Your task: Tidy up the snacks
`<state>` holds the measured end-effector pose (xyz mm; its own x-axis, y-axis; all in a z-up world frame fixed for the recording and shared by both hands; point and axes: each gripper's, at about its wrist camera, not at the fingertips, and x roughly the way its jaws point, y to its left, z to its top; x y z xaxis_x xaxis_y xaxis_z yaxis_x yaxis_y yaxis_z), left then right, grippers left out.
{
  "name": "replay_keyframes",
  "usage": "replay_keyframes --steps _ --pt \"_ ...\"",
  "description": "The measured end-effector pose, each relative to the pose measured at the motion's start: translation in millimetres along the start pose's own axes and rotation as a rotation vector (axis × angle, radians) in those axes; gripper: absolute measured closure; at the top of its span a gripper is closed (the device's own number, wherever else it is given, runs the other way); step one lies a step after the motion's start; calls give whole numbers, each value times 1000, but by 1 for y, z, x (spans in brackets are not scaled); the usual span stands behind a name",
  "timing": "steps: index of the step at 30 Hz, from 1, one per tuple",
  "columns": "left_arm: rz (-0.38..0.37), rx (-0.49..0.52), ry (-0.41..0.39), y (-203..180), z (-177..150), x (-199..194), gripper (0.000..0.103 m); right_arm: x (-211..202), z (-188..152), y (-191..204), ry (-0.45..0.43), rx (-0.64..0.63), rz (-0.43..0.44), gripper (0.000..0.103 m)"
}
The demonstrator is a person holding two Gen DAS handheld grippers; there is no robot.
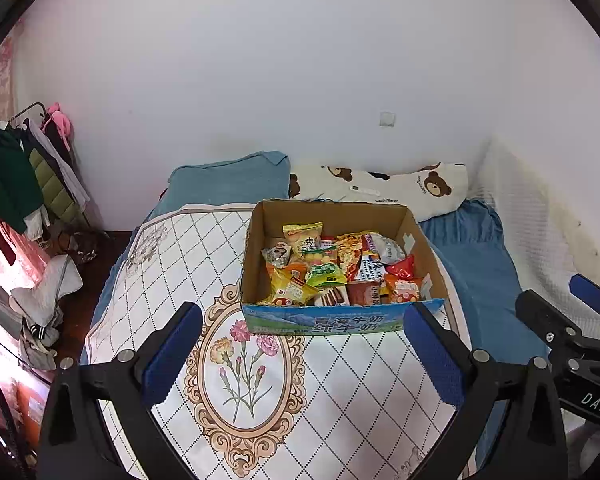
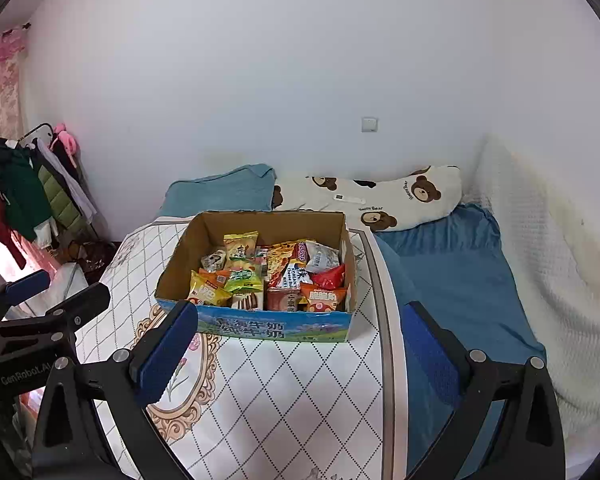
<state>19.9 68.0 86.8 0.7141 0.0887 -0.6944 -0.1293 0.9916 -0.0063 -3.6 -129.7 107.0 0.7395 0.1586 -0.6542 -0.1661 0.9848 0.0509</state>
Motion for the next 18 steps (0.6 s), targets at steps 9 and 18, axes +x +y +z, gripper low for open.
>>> replay_keyframes --steps 9,18 --pt "34 -10 42 -1 5 37 0 35 2 -6 3 18 -22 0" --pt "65 -1 84 -3 9 80 0 83 6 -16 20 41 -47 0"
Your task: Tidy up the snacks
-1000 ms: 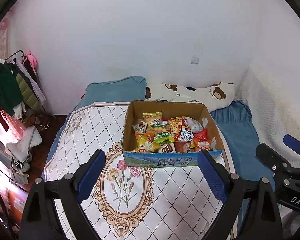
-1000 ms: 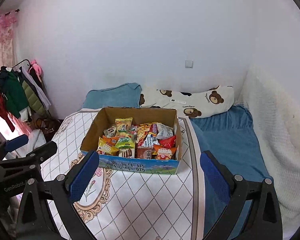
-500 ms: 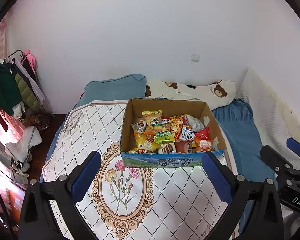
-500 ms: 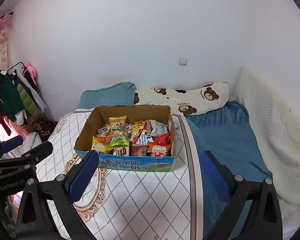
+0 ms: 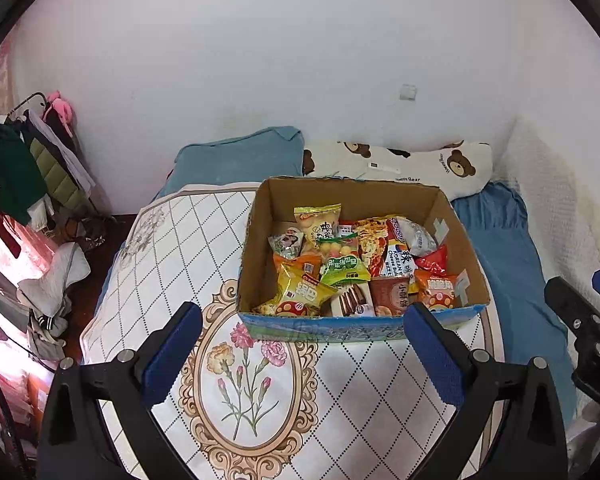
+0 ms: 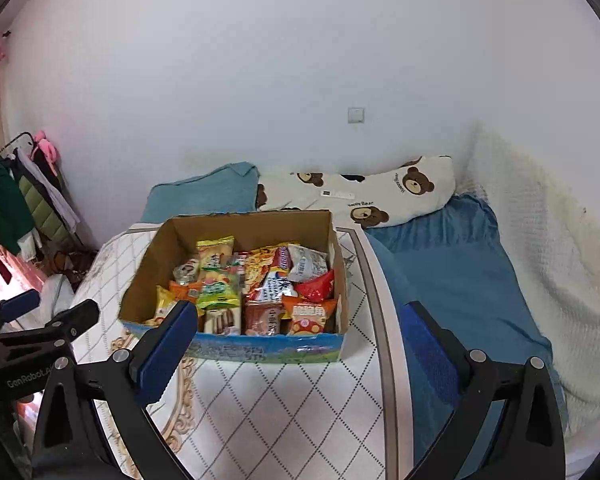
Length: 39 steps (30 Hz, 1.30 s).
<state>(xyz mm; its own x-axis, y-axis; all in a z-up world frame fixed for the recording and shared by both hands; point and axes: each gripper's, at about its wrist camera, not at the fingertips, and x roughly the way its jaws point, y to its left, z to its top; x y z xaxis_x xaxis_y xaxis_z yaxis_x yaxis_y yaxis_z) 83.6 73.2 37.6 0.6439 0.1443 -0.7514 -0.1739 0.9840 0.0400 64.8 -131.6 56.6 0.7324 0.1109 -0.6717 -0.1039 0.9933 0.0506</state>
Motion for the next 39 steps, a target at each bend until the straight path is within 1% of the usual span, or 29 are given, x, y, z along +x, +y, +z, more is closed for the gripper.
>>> replay_keyframes --steps 4,11,24,39 --pt "6 -2 14 -2 2 13 0 23 -1 -2 23 0 -9 0" --pt "6 0 34 -6 3 26 0 42 -4 -5 46 -2 -23 0" --pt "-5 -4 30 -7 7 30 0 51 -2 -3 46 -4 -18 0" --pt "-7 -7 25 -4 8 25 0 42 1 -4 32 -5 -9 0"
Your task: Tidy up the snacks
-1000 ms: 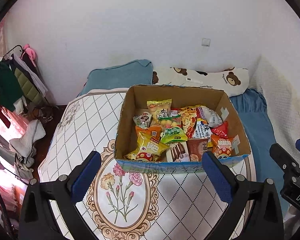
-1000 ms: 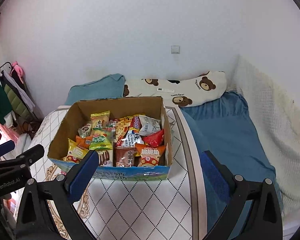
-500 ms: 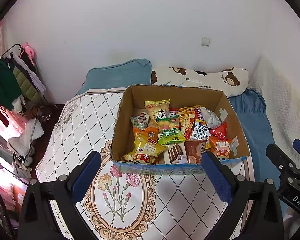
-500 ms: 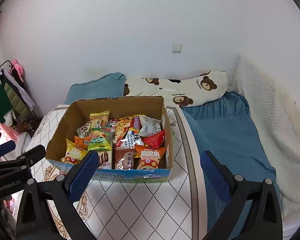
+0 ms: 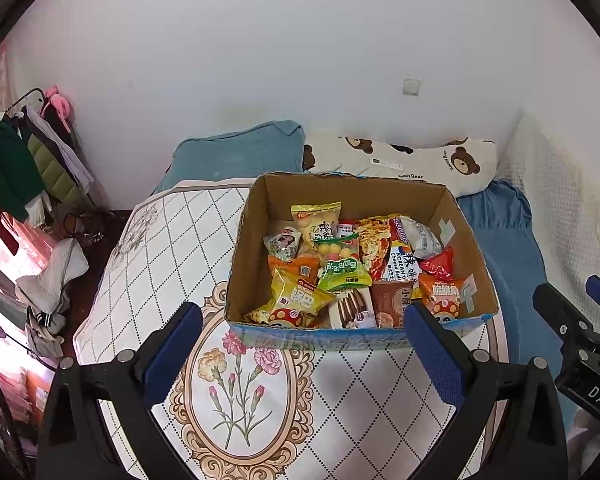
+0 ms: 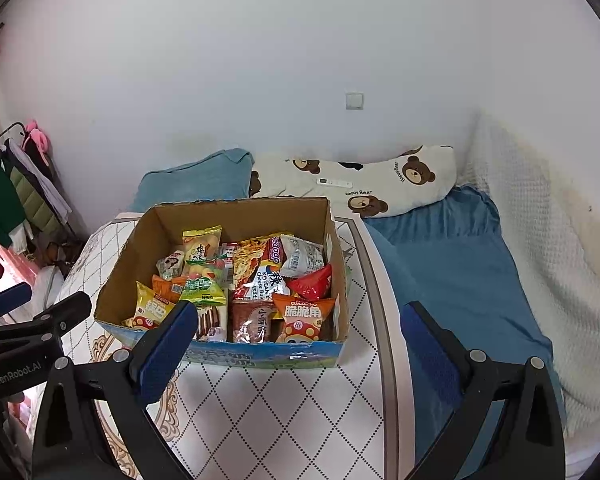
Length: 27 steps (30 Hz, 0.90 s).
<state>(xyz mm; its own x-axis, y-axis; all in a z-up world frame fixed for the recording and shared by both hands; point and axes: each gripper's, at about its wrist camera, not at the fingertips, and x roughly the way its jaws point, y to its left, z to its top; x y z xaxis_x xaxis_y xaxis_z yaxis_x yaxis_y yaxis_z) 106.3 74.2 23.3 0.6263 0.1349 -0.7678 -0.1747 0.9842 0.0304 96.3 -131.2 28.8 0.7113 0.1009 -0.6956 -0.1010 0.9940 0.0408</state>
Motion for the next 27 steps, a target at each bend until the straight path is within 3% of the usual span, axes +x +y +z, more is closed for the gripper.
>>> replay_keyframes --steps 27 --pt "-2 2 -16 1 -1 -7 0 -4 1 1 -2 2 9 0"
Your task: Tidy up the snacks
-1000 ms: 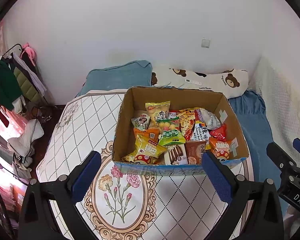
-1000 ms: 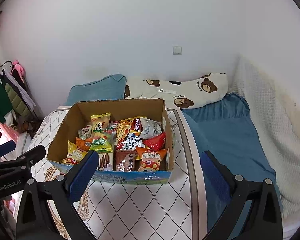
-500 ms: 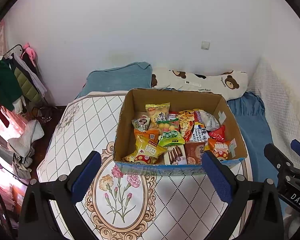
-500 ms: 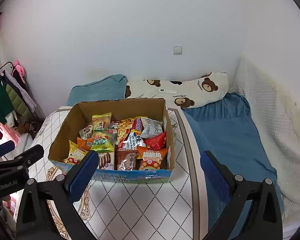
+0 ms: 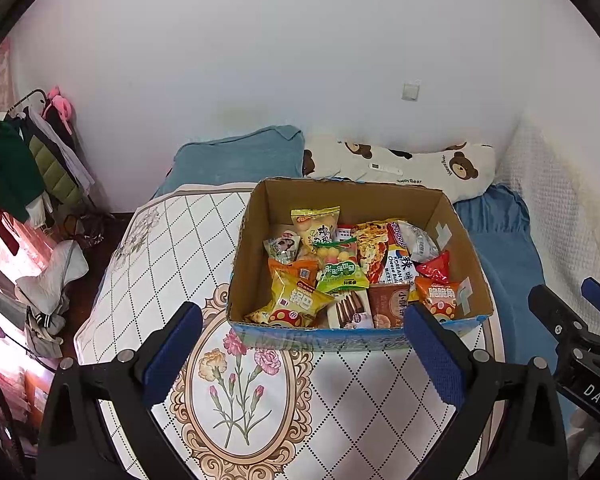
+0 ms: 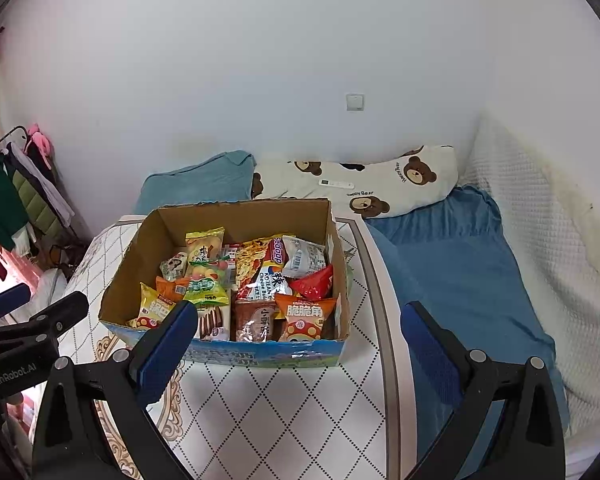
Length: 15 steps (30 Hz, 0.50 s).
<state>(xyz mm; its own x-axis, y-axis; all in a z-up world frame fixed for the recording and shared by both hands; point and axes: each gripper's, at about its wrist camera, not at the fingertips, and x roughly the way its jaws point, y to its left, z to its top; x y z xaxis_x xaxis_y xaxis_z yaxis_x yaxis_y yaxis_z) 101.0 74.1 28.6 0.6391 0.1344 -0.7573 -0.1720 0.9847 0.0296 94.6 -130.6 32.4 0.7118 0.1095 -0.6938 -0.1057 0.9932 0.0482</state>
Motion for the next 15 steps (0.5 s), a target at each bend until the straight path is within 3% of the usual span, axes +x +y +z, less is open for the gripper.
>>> replay_keyframes --steps 15 --pt "-3 5 12 -2 -1 0 0 -3 0 2 14 7 3 0"
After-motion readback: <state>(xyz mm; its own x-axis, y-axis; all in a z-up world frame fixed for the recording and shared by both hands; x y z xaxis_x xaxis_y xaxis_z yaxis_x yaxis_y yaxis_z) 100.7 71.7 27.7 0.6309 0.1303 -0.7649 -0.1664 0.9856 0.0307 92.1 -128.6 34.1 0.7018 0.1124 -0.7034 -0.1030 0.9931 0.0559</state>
